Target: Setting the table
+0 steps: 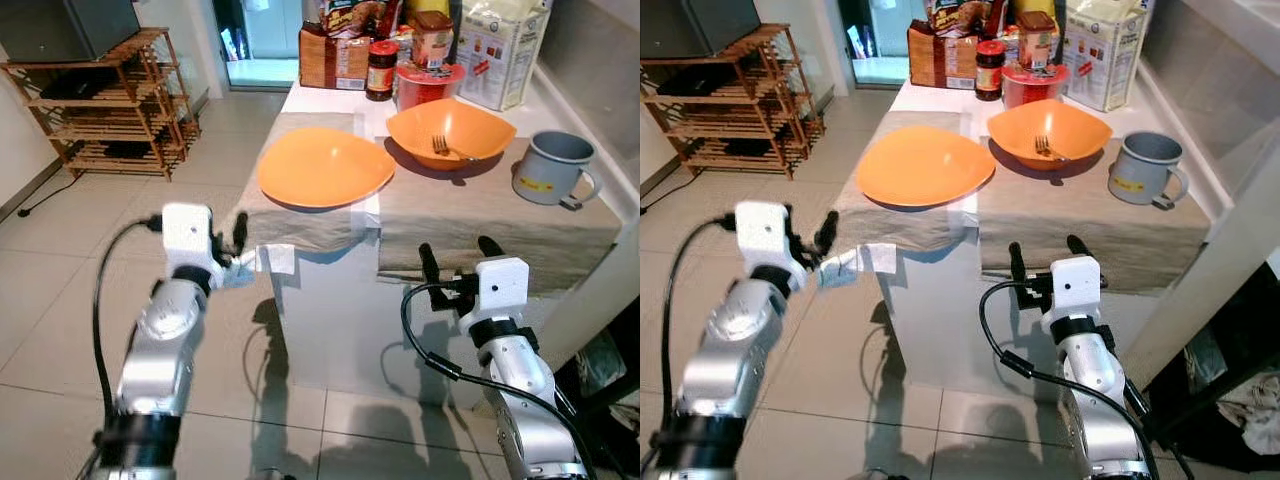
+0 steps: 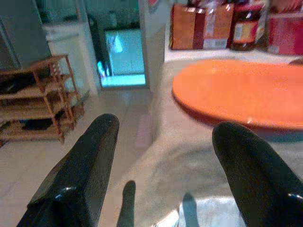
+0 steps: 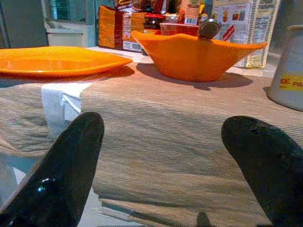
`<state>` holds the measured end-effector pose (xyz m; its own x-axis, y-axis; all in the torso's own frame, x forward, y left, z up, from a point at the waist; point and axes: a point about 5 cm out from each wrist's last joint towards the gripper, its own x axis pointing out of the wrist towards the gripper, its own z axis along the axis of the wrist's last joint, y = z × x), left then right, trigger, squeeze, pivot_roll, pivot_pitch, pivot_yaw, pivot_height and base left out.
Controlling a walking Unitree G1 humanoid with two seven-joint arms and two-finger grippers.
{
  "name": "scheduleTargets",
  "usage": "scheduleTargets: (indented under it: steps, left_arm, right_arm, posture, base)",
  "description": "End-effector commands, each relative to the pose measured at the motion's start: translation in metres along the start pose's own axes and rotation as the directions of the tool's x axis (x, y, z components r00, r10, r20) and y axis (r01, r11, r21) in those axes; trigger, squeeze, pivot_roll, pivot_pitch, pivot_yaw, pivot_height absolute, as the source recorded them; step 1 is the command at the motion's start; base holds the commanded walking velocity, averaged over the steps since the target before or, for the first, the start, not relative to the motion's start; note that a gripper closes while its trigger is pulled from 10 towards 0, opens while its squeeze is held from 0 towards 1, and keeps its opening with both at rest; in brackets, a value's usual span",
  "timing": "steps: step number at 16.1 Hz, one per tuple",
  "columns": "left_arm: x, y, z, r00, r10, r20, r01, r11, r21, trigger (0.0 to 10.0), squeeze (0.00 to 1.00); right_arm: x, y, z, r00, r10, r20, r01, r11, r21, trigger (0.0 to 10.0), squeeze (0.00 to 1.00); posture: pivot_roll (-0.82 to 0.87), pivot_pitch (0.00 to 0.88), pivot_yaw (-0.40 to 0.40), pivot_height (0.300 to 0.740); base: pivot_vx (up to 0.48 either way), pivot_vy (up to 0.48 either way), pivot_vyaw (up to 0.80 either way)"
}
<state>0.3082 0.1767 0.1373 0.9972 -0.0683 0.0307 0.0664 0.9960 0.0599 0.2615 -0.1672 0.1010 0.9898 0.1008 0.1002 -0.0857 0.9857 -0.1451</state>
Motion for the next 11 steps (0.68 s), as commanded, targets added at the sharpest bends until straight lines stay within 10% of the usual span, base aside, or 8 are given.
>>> scheduleTargets:
  steps: [1, 11]
  left_arm:
    - [0.002, 0.001, 0.002, 1.000, -0.006, 0.005, 0.006, 1.000, -0.007, 10.0, 0.00]
    - [0.002, -0.011, 0.006, 0.997, -0.081, 0.020, 0.081, 0.997, 0.001, 10.0, 0.00]
  right_arm:
    - [0.000, 0.002, 0.000, 1.000, 0.007, -0.007, -0.007, 1.000, 0.001, 10.0, 0.00]
    - [-0.017, 0.002, 0.032, 0.983, 0.181, 0.007, -0.181, 0.983, 0.040, 10.0, 0.00]
  posture:
    - [-0.15, 0.000, 0.077, 0.735]
    - [-0.16, 0.000, 0.075, 0.735]
  base:
    - [0.000, 0.000, 0.00]
    - [0.363, 0.126, 0.00]
